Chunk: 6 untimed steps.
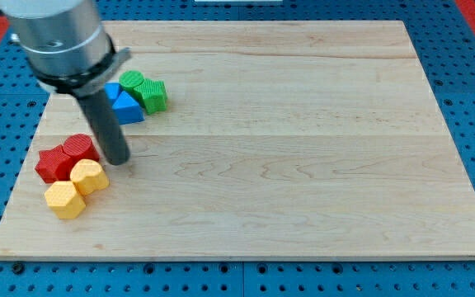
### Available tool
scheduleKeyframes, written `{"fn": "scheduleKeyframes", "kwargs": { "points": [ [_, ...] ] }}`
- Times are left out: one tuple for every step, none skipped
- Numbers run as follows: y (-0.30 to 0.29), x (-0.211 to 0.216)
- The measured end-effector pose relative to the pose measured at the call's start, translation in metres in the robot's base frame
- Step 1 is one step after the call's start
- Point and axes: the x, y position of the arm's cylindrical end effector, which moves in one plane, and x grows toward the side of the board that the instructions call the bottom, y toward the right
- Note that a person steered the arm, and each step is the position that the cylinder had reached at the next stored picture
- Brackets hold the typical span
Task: Move your arm to the bottom left
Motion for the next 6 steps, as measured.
{"fn": "scheduleKeyframes", "kwargs": {
  "points": [
    [0.070, 0.060],
    [0.046, 0.131],
    [-0.069, 0.122],
    [-0.148, 0.104],
    [-0.118, 0.100],
    [-0.087, 0.088]
  ]
}}
